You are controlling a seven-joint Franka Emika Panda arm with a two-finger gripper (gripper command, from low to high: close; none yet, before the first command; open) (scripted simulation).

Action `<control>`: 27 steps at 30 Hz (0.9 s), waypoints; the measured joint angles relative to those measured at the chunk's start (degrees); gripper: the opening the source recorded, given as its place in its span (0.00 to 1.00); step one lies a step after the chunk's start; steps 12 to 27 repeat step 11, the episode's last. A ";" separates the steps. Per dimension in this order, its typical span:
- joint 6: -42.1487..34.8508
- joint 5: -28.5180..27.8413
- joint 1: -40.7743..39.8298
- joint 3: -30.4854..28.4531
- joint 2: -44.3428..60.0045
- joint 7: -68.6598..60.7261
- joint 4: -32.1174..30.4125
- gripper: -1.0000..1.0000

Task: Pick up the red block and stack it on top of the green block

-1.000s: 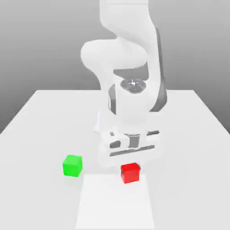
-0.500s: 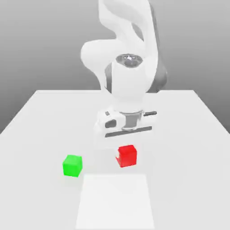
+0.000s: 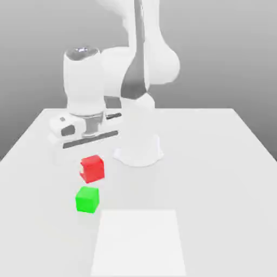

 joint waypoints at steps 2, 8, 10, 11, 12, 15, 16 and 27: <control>2.71 2.39 1.94 -1.72 3.00 -2.42 0.06 0.00; 13.31 10.40 7.09 -4.68 13.95 -8.04 0.25 0.00; 16.52 11.15 7.30 -4.74 17.04 -8.53 0.27 1.00; 16.52 11.15 7.31 -4.74 17.04 -8.53 0.27 1.00; 16.52 11.15 7.31 -4.74 17.04 -8.53 0.27 1.00; 16.52 11.15 7.31 -4.74 17.04 -8.53 0.27 1.00; 16.52 11.15 7.31 -4.74 17.04 -8.53 0.27 1.00; 16.52 11.15 7.31 -4.74 17.04 -8.53 0.27 1.00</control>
